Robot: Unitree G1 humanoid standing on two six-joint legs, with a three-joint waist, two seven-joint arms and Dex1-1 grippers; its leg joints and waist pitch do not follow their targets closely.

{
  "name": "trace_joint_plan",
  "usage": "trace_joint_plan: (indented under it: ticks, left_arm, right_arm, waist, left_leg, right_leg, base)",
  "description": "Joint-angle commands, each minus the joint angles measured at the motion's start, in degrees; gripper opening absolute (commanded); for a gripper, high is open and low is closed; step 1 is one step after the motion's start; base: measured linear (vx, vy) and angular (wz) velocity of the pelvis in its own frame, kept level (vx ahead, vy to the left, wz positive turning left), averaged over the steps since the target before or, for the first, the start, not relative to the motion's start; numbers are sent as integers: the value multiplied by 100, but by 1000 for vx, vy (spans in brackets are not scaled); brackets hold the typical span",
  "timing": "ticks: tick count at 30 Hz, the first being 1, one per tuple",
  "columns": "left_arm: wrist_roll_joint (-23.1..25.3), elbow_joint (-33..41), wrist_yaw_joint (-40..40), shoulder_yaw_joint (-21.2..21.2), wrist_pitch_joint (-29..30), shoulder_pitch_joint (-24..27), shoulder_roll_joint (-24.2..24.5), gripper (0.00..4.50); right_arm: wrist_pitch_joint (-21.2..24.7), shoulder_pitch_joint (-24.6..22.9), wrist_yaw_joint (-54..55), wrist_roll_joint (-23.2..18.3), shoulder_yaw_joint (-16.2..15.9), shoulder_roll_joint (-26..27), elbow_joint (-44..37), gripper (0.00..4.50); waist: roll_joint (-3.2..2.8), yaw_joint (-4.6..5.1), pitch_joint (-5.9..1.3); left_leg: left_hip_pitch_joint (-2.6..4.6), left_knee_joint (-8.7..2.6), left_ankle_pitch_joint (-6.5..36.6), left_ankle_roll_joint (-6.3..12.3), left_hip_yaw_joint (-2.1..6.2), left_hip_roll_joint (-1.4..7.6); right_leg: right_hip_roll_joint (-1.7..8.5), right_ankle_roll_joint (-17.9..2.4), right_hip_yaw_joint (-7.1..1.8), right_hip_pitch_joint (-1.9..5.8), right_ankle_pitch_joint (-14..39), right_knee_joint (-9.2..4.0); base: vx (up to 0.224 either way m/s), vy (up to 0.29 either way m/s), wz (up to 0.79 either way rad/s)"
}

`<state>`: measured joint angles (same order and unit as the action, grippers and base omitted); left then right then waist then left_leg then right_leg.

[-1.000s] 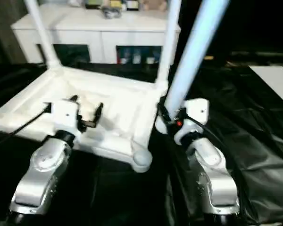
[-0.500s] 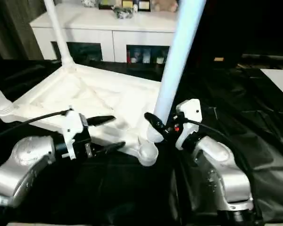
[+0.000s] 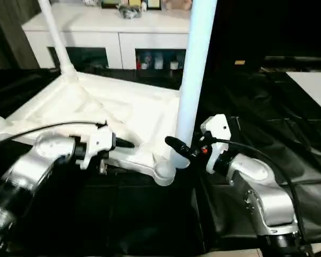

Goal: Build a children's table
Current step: Insert table leg to table base

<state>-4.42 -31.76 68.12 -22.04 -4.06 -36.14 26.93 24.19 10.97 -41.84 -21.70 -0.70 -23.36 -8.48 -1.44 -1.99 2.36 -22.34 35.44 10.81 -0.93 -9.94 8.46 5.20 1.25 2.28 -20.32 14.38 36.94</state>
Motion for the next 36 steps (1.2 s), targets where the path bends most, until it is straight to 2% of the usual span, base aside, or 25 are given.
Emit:
trace_joint_plan:
  ticks: [1,2,4,5,6,8,9,11,13,17,19,21,24,27,28,30,32,35,36]
  left_arm:
    - [178,-494,378,-134,-240,-279,-17,369]
    - [209,-614,472,-153,-303,-337,-23,365]
    - [221,-749,631,-171,-335,-408,-36,338]
    - [246,-845,725,-191,-371,-466,-41,327]
    - [246,-845,725,-191,-371,-466,-41,323]
    - [321,-1114,836,-222,-535,-615,-70,308]
    - [382,-1288,829,-240,-662,-706,-94,297]
    - [450,-1483,821,-256,-803,-805,-124,281]
    - [578,-1814,824,-276,-1030,-1005,-211,262]
    - [671,-1986,840,-303,-1161,-1128,-273,237]
    - [766,-2184,886,-362,-1283,-1256,-355,228]
    - [867,-2375,896,-416,-1425,-1358,-415,197]
    - [946,-2558,907,-439,-1542,-1446,-493,189]
    - [1094,-2815,795,-492,-1704,-1548,-617,154]
    - [1128,-2870,765,-498,-1737,-1564,-641,152]
    - [1208,-3006,735,-519,-1814,-1594,-690,144]
    - [1278,-3099,738,-545,-1871,-1606,-705,116]
    - [1372,-3201,777,-576,-1940,-1613,-709,105]
    - [1372,-3201,777,-576,-1940,-1613,-709,77]
  right_arm:
    - [-98,21,-110,36,-57,-91,-70,186]
    - [-103,6,-126,40,-71,-102,-86,186]
    - [-104,-5,-141,35,-88,-117,-97,186]
    - [-113,-11,-150,36,-102,-128,-102,186]
    - [-113,-11,-150,36,-102,-128,-102,186]
    - [-129,-17,-166,41,-125,-142,-102,186]
    - [-135,-17,-179,49,-130,-142,-98,186]
    - [-141,-20,-195,58,-134,-143,-96,186]
    - [-151,-22,-232,76,-167,-153,-95,186]
    - [-146,-38,-267,78,-211,-163,-117,186]
    - [-147,-60,-294,85,-264,-175,-139,186]
    - [-153,-69,-306,91,-294,-182,-148,186]
    - [-158,-69,-313,92,-303,-186,-155,186]
    - [-168,-72,-306,100,-298,-185,-161,186]
    - [-167,-75,-305,103,-298,-183,-167,186]
    - [-172,-86,-295,112,-299,-180,-179,186]
    - [-178,-99,-283,119,-306,-182,-195,186]
    - [-195,-109,-265,119,-308,-190,-199,186]
    - [-195,-109,-265,119,-308,-190,-199,186]
  waist:
    - [5,-29,-398]
    - [-13,-47,-435]
    - [2,-45,-439]
    - [0,-48,-430]
    - [1,-56,-406]
    - [-2,-71,-374]
    - [-2,-72,-367]
    - [-6,-96,-344]
    - [3,-111,-329]
    - [13,-138,-322]
    - [21,-149,-323]
    - [27,-157,-326]
    - [5,-154,-340]
    - [11,-155,-352]
    - [-9,-158,-355]
    - [2,-151,-355]
    - [-7,-154,-353]
    - [-20,-152,-344]
    - [-12,-149,-342]
  left_leg:
    - [111,-423,445,353,170,389]
    - [117,-395,307,438,173,404]
    - [96,-369,124,613,161,405]
    - [94,-371,166,644,158,412]
    - [100,-387,369,651,149,424]
    - [123,-430,765,510,149,458]
    - [125,-440,835,470,150,458]
    - [158,-471,1185,272,140,472]
    - [164,-503,1357,146,138,478]
    - [166,-524,1483,24,136,487]
    - [168,-524,1479,17,128,483]
    - [157,-521,1440,19,129,481]
    - [146,-507,1274,92,133,481]
    - [136,-497,1184,175,140,487]
    - [130,-494,1138,209,143,489]
    - [130,-493,1153,244,143,490]
    - [140,-503,1205,232,146,505]
    - [150,-516,1337,201,148,505]
    - [153,-520,1366,184,145,507]
  right_leg:
    - [369,-1627,-209,156,-1232,-357]
    - [381,-1698,-204,167,-1506,-308]
    - [372,-1786,-193,142,-1857,-281]
    - [378,-1812,-187,139,-1827,-280]
    - [395,-1843,-189,131,-1564,-312]
    - [403,-1878,-196,120,-988,-350]
    - [397,-1874,-197,119,-870,-356]
    - [413,-1831,-212,105,-404,-400]
    - [412,-1773,-218,94,-149,-425]
    - [434,-1682,-229,79,17,-443]
    - [440,-1657,-236,66,39,-453]
    - [448,-1629,-241,78,32,-460]
    - [446,-1661,-233,84,-272,-438]
    - [453,-1720,-224,104,-549,-416]
    - [457,-1743,-220,112,-631,-405]
    - [455,-1760,-217,115,-666,-411]
    - [453,-1792,-213,110,-672,-409]
    - [452,-1795,-216,102,-544,-423]
    - [454,-1797,-219,103,-522,-426]
  base:
    - [58,10,-3]
    - [0,0,0]
    - [0,0,0]
    - [0,0,0]
    - [0,0,0]
    - [0,0,0]
    - [0,0,0]
    - [0,0,0]
    - [0,0,0]
    - [0,0,0]
    - [0,0,0]
    - [0,0,0]
    - [0,0,0]
    - [0,0,0]
    - [0,0,0]
    - [0,0,0]
    - [0,0,0]
    - [0,0,0]
    - [0,0,0]
